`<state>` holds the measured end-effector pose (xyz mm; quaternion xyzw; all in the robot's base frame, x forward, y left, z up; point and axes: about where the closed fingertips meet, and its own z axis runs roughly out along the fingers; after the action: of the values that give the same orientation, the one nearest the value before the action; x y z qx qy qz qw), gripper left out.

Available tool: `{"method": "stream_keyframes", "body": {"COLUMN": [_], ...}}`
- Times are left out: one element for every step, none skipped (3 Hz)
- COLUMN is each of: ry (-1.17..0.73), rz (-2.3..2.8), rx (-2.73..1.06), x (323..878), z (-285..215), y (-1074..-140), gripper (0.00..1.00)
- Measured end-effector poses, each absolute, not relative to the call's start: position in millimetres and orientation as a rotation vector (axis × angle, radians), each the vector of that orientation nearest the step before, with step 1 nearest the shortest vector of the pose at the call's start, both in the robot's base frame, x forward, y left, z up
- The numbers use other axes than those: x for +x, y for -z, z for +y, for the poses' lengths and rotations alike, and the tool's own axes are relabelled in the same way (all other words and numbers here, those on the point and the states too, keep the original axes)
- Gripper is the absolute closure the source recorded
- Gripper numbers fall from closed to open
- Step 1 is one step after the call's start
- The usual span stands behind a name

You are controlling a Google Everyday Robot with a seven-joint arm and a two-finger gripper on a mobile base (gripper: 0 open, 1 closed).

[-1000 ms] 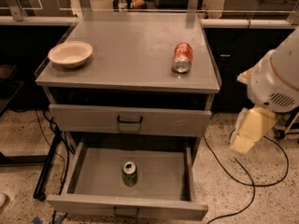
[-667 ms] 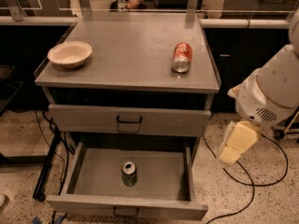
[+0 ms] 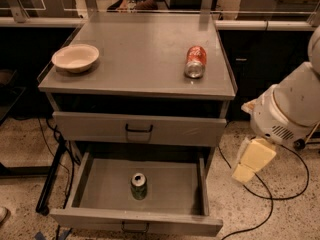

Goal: Pick green can from middle drawer and place on counter

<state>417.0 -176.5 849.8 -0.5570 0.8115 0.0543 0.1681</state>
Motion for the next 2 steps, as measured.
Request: {"method": "stream_keyframes", "body": {"ry": [-0.296, -0.358], "rz": [2.317, 2.292], "rx": [-1.488, -1.414], "x": [418, 431], "z": [-174, -166], "y": [-785, -743], "gripper": [0.00, 0.00]}}
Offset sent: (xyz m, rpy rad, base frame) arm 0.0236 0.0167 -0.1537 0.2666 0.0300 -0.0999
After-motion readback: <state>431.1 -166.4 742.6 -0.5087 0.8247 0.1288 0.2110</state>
